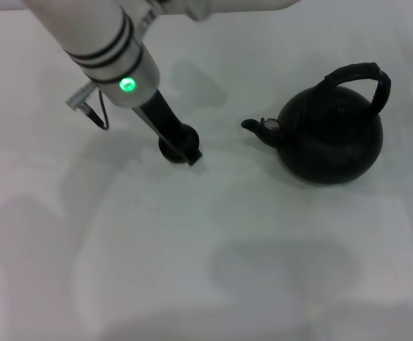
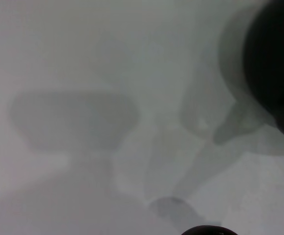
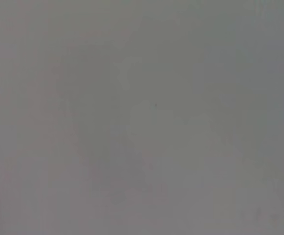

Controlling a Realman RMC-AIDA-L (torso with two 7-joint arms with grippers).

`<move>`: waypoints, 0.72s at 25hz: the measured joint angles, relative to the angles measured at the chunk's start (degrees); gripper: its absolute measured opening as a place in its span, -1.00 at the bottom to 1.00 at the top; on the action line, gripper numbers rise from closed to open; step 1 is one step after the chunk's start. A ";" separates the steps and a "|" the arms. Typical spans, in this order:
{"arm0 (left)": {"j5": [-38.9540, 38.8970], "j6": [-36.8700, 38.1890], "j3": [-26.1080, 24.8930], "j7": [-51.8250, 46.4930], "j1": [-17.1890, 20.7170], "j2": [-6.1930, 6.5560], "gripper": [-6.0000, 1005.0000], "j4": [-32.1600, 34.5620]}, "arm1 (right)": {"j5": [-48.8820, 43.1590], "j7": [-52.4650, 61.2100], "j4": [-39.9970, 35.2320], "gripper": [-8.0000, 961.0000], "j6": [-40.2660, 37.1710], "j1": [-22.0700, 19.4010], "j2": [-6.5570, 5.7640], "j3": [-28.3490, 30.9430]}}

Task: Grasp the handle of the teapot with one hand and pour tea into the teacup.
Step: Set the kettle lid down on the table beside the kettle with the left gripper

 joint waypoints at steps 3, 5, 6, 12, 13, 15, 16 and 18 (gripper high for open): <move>-1.10 -0.01 3.57 -1.09 -0.21 -0.03 0.39 0.00 | 0.00 0.10 0.00 0.78 0.01 0.00 0.00 -0.02; -1.77 0.09 4.96 -1.49 -0.21 -0.12 0.39 0.09 | 0.00 0.33 0.00 0.78 0.02 0.00 0.00 -0.03; -2.07 0.14 5.44 -1.59 -0.19 -0.15 0.39 0.11 | -0.02 0.48 0.00 0.78 0.01 0.00 0.00 -0.03; -2.96 0.08 8.24 -2.12 0.28 -0.20 0.39 -0.11 | -0.08 0.68 -0.09 0.78 0.02 0.00 0.00 -0.04; -2.97 -0.08 8.54 -2.15 0.39 -0.20 0.39 -0.12 | -0.04 0.68 -0.09 0.78 0.02 0.00 0.00 -0.04; -2.96 -0.29 8.81 -2.17 0.52 -0.19 0.39 -0.38 | 0.00 0.69 -0.09 0.78 0.02 0.00 0.00 -0.04; -2.96 -0.31 8.88 -2.18 0.53 -0.19 0.39 -0.57 | 0.00 0.69 -0.09 0.78 0.03 0.00 0.00 -0.04; -2.80 -0.31 8.93 -2.18 0.51 -0.19 0.39 -1.05 | 0.01 0.69 -0.09 0.78 0.09 0.00 0.00 -0.04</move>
